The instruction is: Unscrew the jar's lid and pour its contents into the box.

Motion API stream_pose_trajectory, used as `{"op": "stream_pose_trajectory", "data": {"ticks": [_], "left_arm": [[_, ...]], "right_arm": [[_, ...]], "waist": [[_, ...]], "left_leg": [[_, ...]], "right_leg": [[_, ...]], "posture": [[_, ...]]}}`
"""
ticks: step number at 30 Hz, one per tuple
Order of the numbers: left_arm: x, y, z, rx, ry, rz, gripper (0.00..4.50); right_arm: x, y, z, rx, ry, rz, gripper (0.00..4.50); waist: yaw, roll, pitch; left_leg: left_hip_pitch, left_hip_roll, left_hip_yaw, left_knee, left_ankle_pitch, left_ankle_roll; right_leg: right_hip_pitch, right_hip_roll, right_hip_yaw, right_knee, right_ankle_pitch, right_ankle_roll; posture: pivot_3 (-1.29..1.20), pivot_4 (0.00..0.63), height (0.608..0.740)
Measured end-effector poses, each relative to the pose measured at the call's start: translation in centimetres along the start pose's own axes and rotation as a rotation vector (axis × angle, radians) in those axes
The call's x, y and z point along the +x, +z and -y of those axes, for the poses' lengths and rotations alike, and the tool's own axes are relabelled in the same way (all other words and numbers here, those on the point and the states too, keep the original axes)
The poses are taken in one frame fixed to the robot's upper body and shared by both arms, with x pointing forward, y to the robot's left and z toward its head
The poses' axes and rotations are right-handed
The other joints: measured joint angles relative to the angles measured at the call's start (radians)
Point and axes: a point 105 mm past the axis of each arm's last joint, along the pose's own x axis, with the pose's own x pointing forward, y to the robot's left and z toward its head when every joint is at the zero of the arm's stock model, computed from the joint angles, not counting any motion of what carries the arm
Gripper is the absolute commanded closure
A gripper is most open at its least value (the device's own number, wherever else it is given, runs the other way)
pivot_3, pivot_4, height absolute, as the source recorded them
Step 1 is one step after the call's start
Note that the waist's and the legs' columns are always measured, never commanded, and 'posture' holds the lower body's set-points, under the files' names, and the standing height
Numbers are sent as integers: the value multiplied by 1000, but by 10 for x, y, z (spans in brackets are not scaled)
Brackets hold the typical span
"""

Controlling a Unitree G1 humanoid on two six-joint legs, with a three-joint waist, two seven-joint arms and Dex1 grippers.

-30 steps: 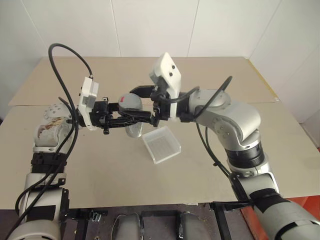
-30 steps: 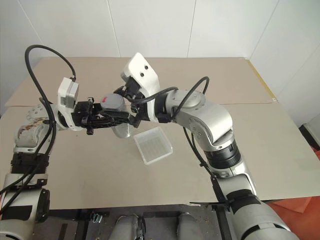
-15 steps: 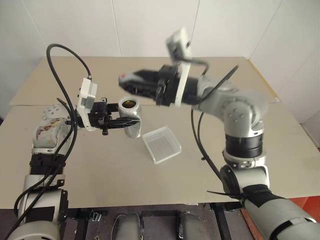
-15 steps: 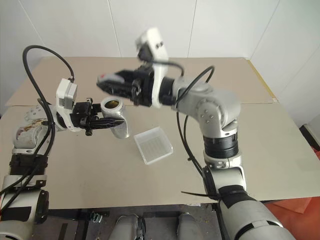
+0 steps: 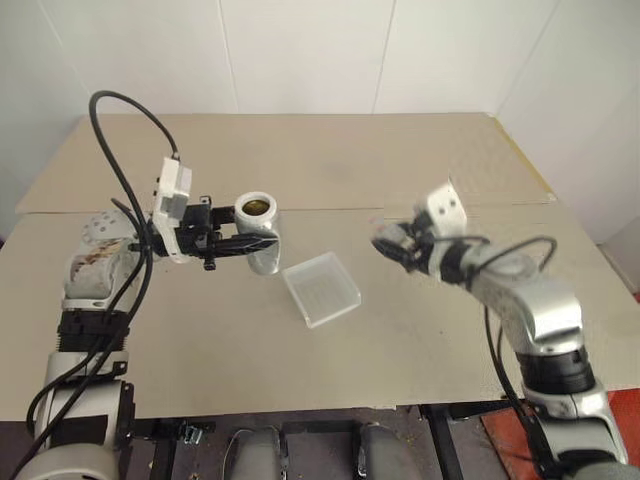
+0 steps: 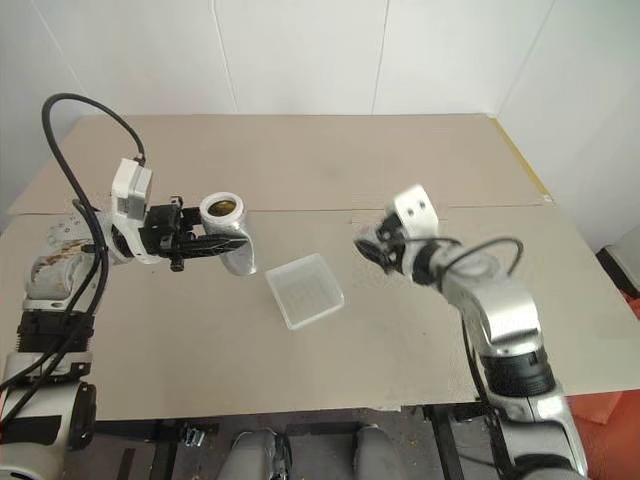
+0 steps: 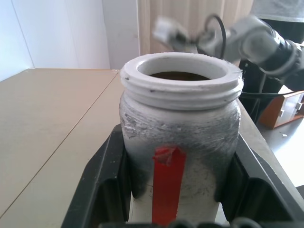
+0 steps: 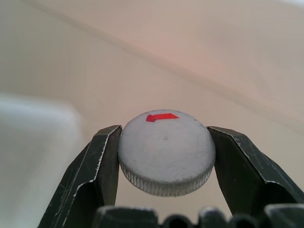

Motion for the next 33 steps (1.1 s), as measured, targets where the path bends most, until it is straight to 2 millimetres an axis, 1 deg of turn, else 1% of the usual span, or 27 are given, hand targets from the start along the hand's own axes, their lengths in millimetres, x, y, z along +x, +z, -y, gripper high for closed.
{"op": "stream_pose_trajectory", "data": {"ticks": [1, 2, 3, 4, 6, 7, 9, 11, 13, 14, 15, 16, 17, 18, 19, 20, 22, 23, 24, 26, 29, 32, 33], "left_arm": [[0, 0, 0, 0, 3, 1, 2507], [0, -1, -1, 0, 8, 1, 2507], [0, -1, -1, 5, 14, 1, 2507], [0, -1, -2, 16, 22, 0, 2507], [1, -2, -4, 55, 41, -17, 2507], [2, -3, -5, 93, 57, -43, 2507], [4, -7, -8, 165, 78, -93, 2507], [8, -14, -10, 275, 95, -168, 2507], [14, -23, -18, 405, 145, -231, 2507], [19, -26, -23, 500, 179, -253, 2507], [24, -27, -27, 580, 203, -267, 2507], [28, -26, -32, 677, 235, -286, 2507], [34, -22, -39, 841, 271, -315, 2507], [38, -16, -42, 944, 289, -323, 2507], [45, -9, -45, 1111, 299, -332, 2507], [55, 0, -44, 1310, 272, -330, 2507], [69, 11, -38, 1566, 196, -293, 2507], [79, 14, -34, 1746, 140, -263, 2507], [83, 13, -33, 1810, 111, -255, 2507], [93, 8, -28, 2027, 39, -177, 2507], [102, -8, -21, 2155, -31, -74, 2507], [100, -36, -18, 2219, -158, -64, 2507], [99, -41, -17, 2230, -180, -61, 2507]], "right_arm": [[1, -14, 4, -4, -27, -31, 1602], [1, -29, 6, -4, -44, -71, 1331], [1, -41, 7, 0, -46, -103, 1024], [2, -51, 4, 2, -35, -134, 815], [-1, -49, 6, -25, -13, -132, 176], [-5, -44, 6, -34, 20, -125, 26], [-11, -27, 5, -24, 80, -95, 26], [-19, -2, 5, 3, 148, -45, 26], [-33, 27, 5, 41, 233, -3, 26], [-44, 40, 4, 60, 295, 10, 26], [-51, 49, 0, 65, 346, 19, 26], [-58, 52, -5, 75, 410, 12, 26], [-65, 53, -14, 96, 500, -11, 26], [-69, 54, -20, 109, 554, -19, 26], [-73, 54, -26, 124, 617, -30, 26], [-76, 54, -31, 124, 668, -38, 26], [-78, 55, -35, 103, 702, -42, 26], [-76, 55, -37, 82, 714, -38, 26], [-75, 55, -38, 75, 718, -37, 26], [-74, 56, -40, 63, 728, -34, 26], [-73, 62, -42, 39, 738, -17, 26], [-71, 66, -42, 37, 736, 5, 26], [-71, 68, -42, 39, 734, 11, 26]], "waist": [[0, 0, 0], [1, 0, 0], [2, 0, 0], [2, 0, 0], [2, 0, 0], [4, 0, 0], [6, 0, 0], [10, 0, 0], [15, 0, 0], [20, 0, 0], [25, 0, 0], [32, 0, 0], [38, -1, 0], [41, -1, 0], [44, -1, 0], [46, -1, 0], [47, -1, 0], [49, -1, 1], [49, -1, 0], [49, -1, 1], [48, -1, 1], [45, -1, 1], [44, -1, 1]], "left_leg": [[0, 0, 0, 0, 0, 0], [0, 0, 0, 0, 0, 0], [0, 0, 0, 0, 0, 0], [0, 0, 0, 0, 0, 0], [0, 0, 0, 0, 0, 0], [0, 0, 0, 0, 0, 1], [0, 0, 0, 0, 0, 1], [0, 0, -1, 0, 0, 1], [0, 0, -1, 0, 0, 1], [0, 0, -1, 0, -1, 1], [0, 0, -1, 0, -1, 1], [0, 0, -1, 0, -1, 2], [-1, 0, -1, 0, -1, 2], [-1, -1, -1, 0, -1, 2], [-2, -1, -1, 1, -2, 3], [-2, -1, 0, 1, -2, 3], [-2, -2, 1, 1, -2, 4], [-2, -2, 1, 2, -2, 4], [-2, -2, 1, 1, -2, 4], [-2, -2, 2, 2, -2, 4], [-2, -1, 2, 2, -2, 4], [-2, -1, 3, 2, -2, 4], [-2, -1, 3, 2, -2, 4]], "right_leg": [[0, 0, 0, 0, 0, 0], [0, 0, 0, 0, 0, 0], [0, 0, 0, 0, 0, 0], [0, 0, 0, 0, 0, 0], [0, 0, 1, -1, 0, 0], [0, 0, 1, -1, 0, 0], [0, 0, 1, -1, 0, 0], [0, 0, 0, -1, 0, 0], [1, 0, 0, -1, 0, 0], [1, 0, -1, -2, 0, -1], [2, 0, -1, -3, 0, -1], [2, -1, -2, -3, 0, -1], [2, -1, -2, -4, 1, 0], [2, -1, -2, -5, 1, 0], [2, -2, -2, -5, 2, 0], [2, -2, -1, -5, 2, 1], [2, -3, -1, -5, 2, 2], [2, -3, -1, -5, 3, 2], [2, -3, -1, -5, 3, 3], [1, -3, 0, -4, 3, 3], [0, -3, -1, -3, 3, 3], [-1, -3, -1, -1, 3, 3], [-1, -3, -1, -1, 3, 3]], "posture": [[0, 150, 740], [0, 150, 740], [0, 150, 740], [0, 150, 740], [0, 150, 740], [0, 150, 740], [0, 150, 740], [0, 150, 740], [0, 150, 740], [0, 150, 740], [0, 150, 740], [0, 150, 740], [0, 150, 740], [0, 150, 740], [0, 150, 740], [0, 150, 740], [0, 150, 740], [0, 150, 740], [0, 150, 740], [0, 150, 740], [0, 150, 740], [0, 150, 740], [0, 150, 740]]}}
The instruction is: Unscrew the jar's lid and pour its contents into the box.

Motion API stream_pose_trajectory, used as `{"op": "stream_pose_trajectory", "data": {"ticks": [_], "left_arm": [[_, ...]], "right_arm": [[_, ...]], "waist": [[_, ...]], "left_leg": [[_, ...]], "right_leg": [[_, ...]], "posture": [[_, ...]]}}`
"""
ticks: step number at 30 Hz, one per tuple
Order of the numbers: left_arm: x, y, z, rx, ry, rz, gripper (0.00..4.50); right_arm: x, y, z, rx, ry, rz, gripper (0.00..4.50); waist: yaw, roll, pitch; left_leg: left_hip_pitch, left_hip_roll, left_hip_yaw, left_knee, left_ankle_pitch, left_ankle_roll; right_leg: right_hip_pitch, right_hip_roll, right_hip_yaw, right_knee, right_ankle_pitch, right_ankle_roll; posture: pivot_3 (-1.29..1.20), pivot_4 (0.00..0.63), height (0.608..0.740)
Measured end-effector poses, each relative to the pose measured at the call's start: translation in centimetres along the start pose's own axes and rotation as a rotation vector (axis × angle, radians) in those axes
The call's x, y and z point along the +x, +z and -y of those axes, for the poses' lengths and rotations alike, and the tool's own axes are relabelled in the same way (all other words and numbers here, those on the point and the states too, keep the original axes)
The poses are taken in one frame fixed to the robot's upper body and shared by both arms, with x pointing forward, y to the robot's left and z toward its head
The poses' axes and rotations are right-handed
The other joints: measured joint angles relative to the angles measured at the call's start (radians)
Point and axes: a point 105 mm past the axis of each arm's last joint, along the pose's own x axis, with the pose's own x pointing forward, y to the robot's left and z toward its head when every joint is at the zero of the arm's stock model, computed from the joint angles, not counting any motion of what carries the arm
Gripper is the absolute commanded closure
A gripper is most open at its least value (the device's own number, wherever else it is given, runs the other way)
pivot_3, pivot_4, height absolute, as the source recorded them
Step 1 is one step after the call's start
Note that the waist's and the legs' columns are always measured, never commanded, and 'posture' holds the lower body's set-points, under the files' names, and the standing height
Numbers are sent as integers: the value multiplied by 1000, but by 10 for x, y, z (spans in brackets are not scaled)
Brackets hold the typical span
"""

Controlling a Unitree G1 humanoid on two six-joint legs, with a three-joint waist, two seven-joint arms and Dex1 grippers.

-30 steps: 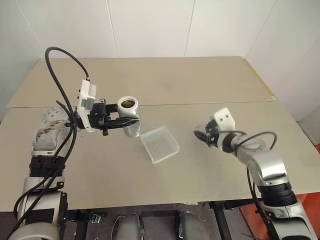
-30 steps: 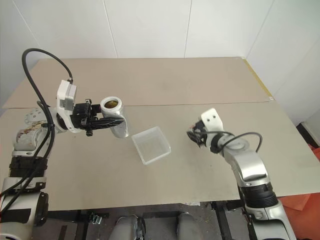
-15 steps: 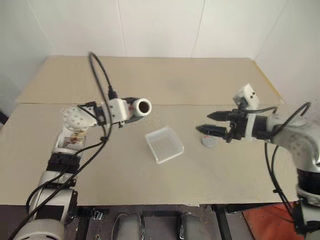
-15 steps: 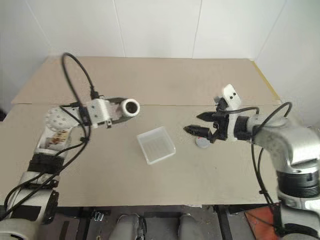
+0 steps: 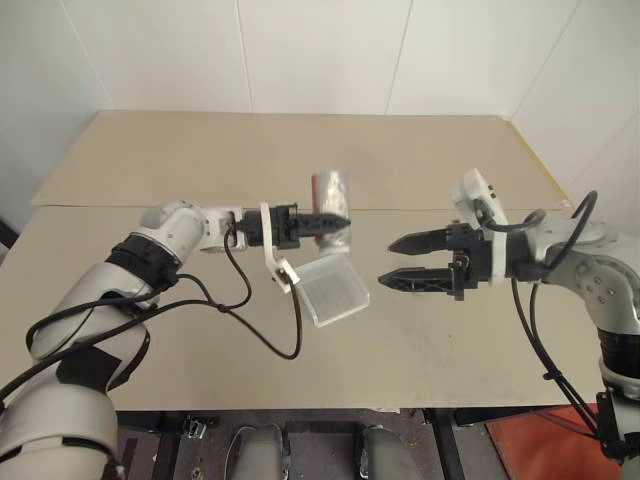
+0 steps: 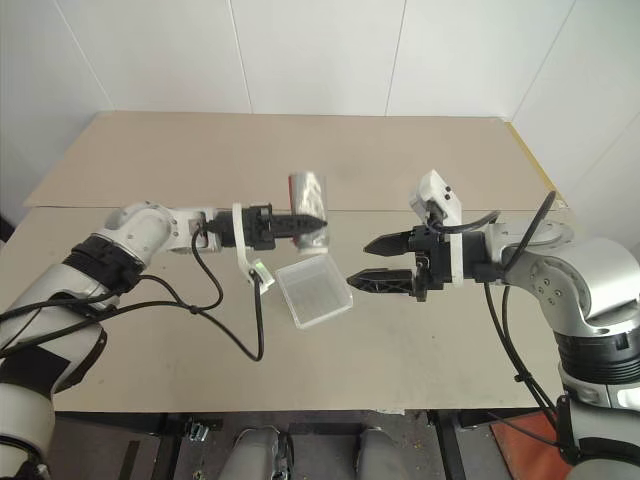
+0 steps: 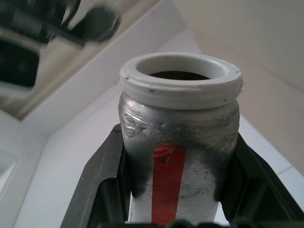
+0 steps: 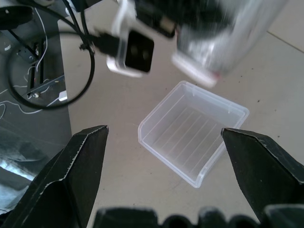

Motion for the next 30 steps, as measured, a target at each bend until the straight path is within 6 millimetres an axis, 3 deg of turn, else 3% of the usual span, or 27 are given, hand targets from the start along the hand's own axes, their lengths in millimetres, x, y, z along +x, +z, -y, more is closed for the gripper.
{"op": "stream_pose_trajectory", "data": {"ticks": [5, 11, 16, 19, 22, 26, 30], "left_arm": [[2, 14, 11, 47, -20, 67, 2507], [3, -1, 3, 50, 16, 8, 2507], [-5, -15, 1, -131, 27, -120, 2507], [-27, -36, 12, -543, 91, -432, 2507], [-43, -42, 18, -967, 246, -648, 2507], [-66, -37, 21, -1550, 486, -764, 2507], [-95, -20, 32, -1929, 573, -830, 2507]], "right_arm": [[-5, 18, -1, -14, -20, 87, 26], [-4, 20, -7, -23, -13, 100, 26], [-2, 13, -5, 1, -27, 91, 26], [0, 13, -6, -24, -30, 91, 26], [3, 12, -5, -37, -39, 92, 26], [10, 9, -3, -34, -45, 86, 26], [10, 11, 2, -66, -89, 97, 26]], "waist": [[1, 0, 0], [3, 0, 0], [0, 0, 0], [-10, 0, 0], [-16, 0, 0], [-27, 0, 0], [-32, 0, 0]], "left_leg": [[-3, 0, 0, 1, 0, 0], [-4, 0, -1, 3, 0, 1], [-4, 1, 0, 3, 0, 0], [-3, 2, 0, 4, 0, 0], [-4, 3, 0, 5, 0, 0], [-5, 3, -2, 7, 2, -3], [-1, 2, -3, 7, 0, 0]], "right_leg": [[-1, 0, -1, 2, 0, 0], [-1, 0, -2, 2, 0, 0], [-2, 0, -2, 2, 0, 0], [-2, -1, -1, 2, 0, 0], [-2, -1, -1, 4, 0, 0], [-1, 0, -1, 3, 0, 0], [2, 1, -1, 2, 0, 0]], "posture": [[0, 150, 740], [0, 150, 740], [0, 150, 740], [0, 150, 740], [0, 150, 740], [0, 150, 740], [0, 150, 740]]}}
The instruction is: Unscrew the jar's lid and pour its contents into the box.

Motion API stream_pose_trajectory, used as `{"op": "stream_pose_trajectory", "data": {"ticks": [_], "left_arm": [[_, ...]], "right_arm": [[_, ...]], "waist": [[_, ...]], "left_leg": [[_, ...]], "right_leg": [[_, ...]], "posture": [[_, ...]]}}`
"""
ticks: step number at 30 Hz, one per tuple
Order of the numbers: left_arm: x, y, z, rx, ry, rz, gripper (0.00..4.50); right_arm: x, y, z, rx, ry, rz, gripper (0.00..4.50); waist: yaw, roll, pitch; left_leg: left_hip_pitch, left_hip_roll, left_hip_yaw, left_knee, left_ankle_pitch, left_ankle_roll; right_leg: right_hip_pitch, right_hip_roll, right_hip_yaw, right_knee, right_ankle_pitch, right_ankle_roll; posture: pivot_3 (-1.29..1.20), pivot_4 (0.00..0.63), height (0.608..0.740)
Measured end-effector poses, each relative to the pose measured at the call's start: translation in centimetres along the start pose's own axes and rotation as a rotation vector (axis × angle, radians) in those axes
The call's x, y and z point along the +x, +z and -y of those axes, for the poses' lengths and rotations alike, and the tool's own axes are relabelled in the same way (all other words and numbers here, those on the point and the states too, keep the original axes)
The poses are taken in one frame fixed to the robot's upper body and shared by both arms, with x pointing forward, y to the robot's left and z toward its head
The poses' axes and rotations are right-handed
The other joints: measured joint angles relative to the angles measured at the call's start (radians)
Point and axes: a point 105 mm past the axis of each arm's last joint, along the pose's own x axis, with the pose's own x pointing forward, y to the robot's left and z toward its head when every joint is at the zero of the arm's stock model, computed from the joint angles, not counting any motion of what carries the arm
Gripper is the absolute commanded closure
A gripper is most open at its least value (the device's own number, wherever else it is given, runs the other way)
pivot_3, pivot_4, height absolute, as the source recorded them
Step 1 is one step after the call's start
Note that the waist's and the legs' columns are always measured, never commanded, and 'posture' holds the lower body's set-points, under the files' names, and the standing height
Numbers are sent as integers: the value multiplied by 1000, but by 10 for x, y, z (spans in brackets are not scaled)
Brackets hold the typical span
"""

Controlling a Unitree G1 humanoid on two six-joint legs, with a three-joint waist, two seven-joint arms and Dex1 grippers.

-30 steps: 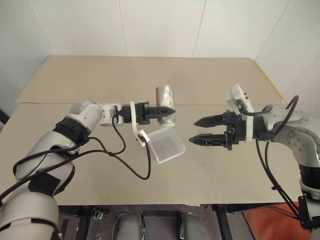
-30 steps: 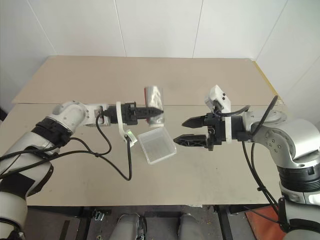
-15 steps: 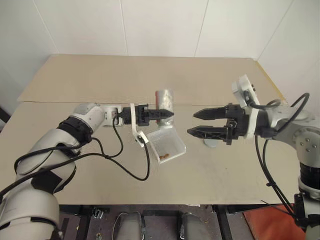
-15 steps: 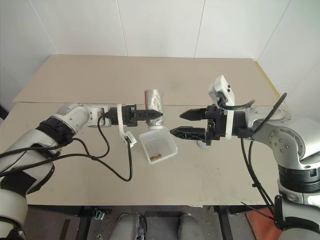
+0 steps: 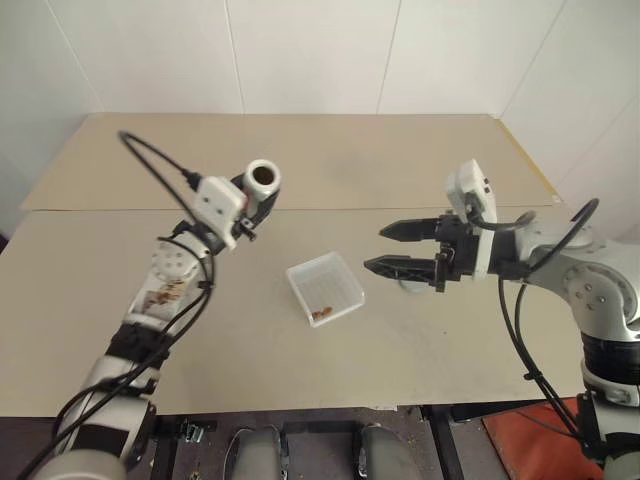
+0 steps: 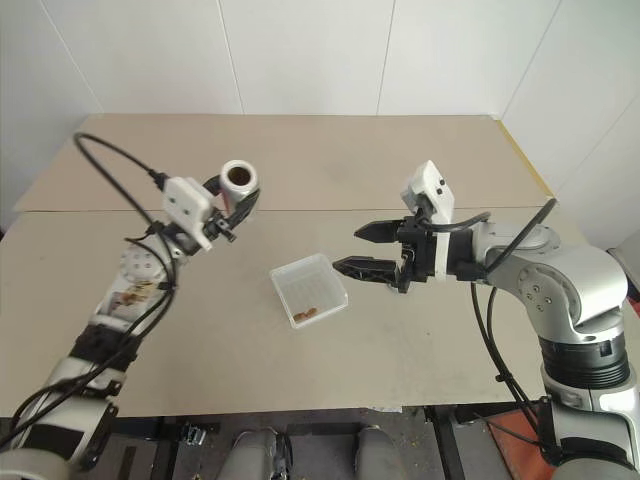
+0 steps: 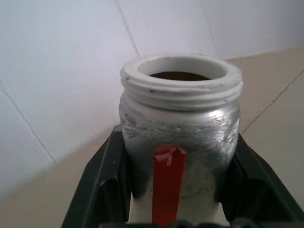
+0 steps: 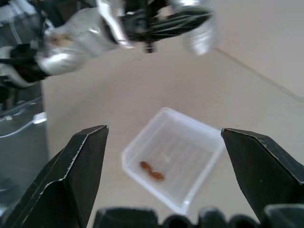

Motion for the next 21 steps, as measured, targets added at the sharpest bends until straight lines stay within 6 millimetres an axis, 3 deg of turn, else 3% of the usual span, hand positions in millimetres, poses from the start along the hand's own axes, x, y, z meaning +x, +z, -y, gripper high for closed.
{"op": "stream_pose_trajectory", "data": {"ticks": [6, 12, 16, 19, 21], "left_arm": [[-33, -47, 11, -264, 15, -171, 2507], [-30, -52, 20, -316, 22, -162, 2507], [-34, -56, 24, -256, -4, -185, 1238], [-49, -70, 31, -237, -22, -240, 319], [-63, -73, 36, -209, -45, -266, 319]], "right_arm": [[2, 2, 1, -8, -6, 23, 26], [7, 5, -1, 13, -2, 64, 26], [7, 5, 0, 12, -6, 65, 0], [6, 6, 0, 12, -11, 68, 0], [5, 7, 0, 13, -12, 73, 0]], "waist": [[7, 0, 0], [18, 0, 0], [20, 0, 0], [15, 0, 0], [13, 0, 0]], "left_leg": [[2, -1, 0, 0, 0, 0], [2, -1, 1, 0, 0, 0], [3, -1, 1, 0, 0, 0], [3, -1, 1, -1, 0, 0], [3, 0, 1, -2, 0, 0]], "right_leg": [[2, 0, 0, -1, 0, 0], [2, 0, 0, -2, 0, 0], [2, 0, 1, -2, 0, 0], [2, 0, 1, -2, 0, 0], [1, 0, 1, -2, 0, 0]], "posture": [[0, 150, 740], [0, 150, 740], [0, 150, 740], [0, 150, 740], [0, 150, 740]]}}
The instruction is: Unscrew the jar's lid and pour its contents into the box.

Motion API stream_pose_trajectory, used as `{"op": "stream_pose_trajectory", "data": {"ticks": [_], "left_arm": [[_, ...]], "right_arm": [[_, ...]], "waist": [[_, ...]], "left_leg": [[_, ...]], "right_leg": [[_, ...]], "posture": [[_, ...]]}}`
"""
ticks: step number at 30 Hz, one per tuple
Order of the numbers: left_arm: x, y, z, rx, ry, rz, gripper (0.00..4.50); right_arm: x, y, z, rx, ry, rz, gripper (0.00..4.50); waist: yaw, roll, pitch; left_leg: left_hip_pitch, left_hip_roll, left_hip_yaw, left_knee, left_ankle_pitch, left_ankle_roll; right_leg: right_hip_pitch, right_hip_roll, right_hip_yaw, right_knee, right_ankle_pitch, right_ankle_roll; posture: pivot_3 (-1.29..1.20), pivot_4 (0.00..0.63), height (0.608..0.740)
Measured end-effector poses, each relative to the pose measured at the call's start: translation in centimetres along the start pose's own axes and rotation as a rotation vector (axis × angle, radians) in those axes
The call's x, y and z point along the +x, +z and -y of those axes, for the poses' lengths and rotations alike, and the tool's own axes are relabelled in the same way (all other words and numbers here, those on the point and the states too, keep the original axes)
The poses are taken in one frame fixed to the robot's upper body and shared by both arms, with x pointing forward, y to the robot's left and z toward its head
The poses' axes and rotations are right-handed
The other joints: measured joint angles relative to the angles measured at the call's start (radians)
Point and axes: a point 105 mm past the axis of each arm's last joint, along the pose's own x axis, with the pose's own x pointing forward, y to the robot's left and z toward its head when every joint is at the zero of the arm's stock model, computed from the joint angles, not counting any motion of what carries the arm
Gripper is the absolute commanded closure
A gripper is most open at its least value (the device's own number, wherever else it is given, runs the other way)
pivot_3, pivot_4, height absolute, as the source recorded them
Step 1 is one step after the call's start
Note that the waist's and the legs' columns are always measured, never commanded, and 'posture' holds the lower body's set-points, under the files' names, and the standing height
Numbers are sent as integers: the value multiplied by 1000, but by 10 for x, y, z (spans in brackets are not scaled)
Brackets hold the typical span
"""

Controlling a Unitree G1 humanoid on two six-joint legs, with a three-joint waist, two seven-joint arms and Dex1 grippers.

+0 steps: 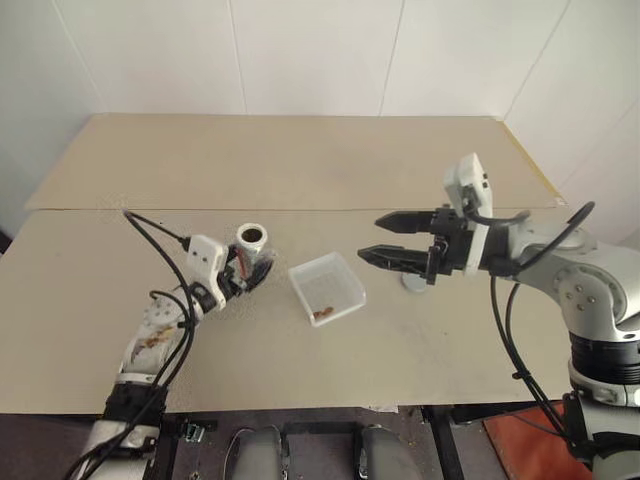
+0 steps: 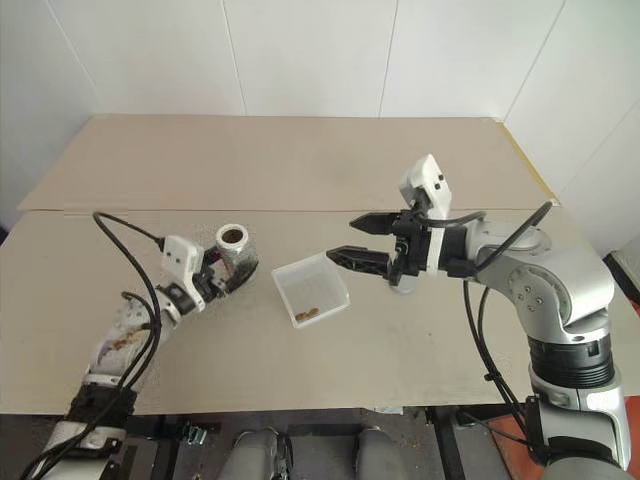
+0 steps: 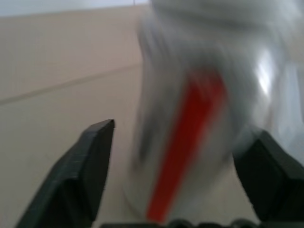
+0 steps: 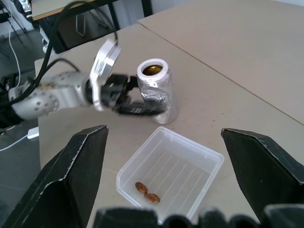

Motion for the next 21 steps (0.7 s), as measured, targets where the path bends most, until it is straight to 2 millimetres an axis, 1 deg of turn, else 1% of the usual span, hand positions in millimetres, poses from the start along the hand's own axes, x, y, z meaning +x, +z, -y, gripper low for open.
{"op": "stream_pose_trajectory", "data": {"ticks": [2, 5, 7, 8, 10, 12, 14, 15, 17, 18, 20, 21], "left_arm": [[-17, 1, 0, 43, -13, -18, 319], [-51, 7, -2, 109, -38, -65, 319], [-72, 11, 0, 138, -80, -107, 319], [-80, 14, 2, 143, -109, -126, 319], [-94, 26, 7, 154, -178, -145, 319], [-112, 43, 9, 166, -297, -190, 319], [-125, 71, 1, 206, -353, -194, 319], [-129, 83, 1, 220, -389, -186, 319], [-132, 103, 0, 243, -451, -161, 319], [-132, 114, -4, 255, -459, -134, 319], [-133, 131, -12, 274, -443, -78, 319], [-132, 136, -14, 282, -439, -58, 319]], "right_arm": [[-2, 0, 0, 3, -3, -2, 0], [-6, -1, 1, 3, -12, -6, 0], [-9, -2, 2, 10, -22, -11, 0], [-10, -3, 2, 15, -25, -17, 0], [-13, -4, 3, 18, -26, -27, 0], [-19, -7, 3, 14, -27, -56, 0], [-28, -11, 7, 11, -42, -79, 0], [-32, -14, 9, 4, -48, -92, 0], [-42, -23, 13, -34, -69, -130, 0], [-47, -29, 14, -54, -79, -151, 0], [-51, -37, 14, -81, -81, -168, 0], [-52, -41, 14, -94, -86, -175, 0]], "waist": [[-2, 0, 0], [-5, 0, 0], [-7, 0, 0], [-6, 0, 0], [-1, 0, 0], [1, 0, 0], [4, 0, 0], [5, 0, 0], [9, 0, 0], [11, 0, 0], [9, 0, 0], [6, 0, 0]], "left_leg": [[0, 0, 0, -1, 0, 0], [1, 1, -1, -1, 0, 0], [1, 1, -1, -1, 0, 0], [1, 1, -1, -2, 0, 0], [2, 1, -1, -2, 0, 0], [1, 1, -1, -1, 0, 0], [2, 0, 0, -2, 0, 0], [2, 0, 0, -2, 0, 0], [2, 0, 1, -3, 0, 0], [2, 0, 1, -3, 0, 0], [3, 0, 2, -4, 0, -1], [4, 0, 2, -5, 0, -1]], "right_leg": [[0, 0, 0, 0, 0, 0], [0, -1, 1, 0, 0, 0], [-1, -1, 1, 0, 0, -1], [-1, -1, 1, 0, 0, -1], [0, -2, 0, 1, -1, -1], [-1, -1, -1, 1, -1, -2], [-1, -2, -1, 0, -2, -3], [-1, -2, -1, 0, -2, -3], [0, -1, -1, 0, -2, -3], [0, -1, -1, -1, -2, -2], [0, 0, 0, 0, -2, -2], [0, 0, 0, 0, -2, -2]], "posture": [[0, 150, 740], [0, 150, 740], [0, 150, 740], [0, 150, 740], [0, 150, 740], [0, 150, 740], [0, 150, 740], [0, 150, 740], [0, 150, 740], [0, 150, 740], [0, 150, 740], [0, 150, 740]]}}
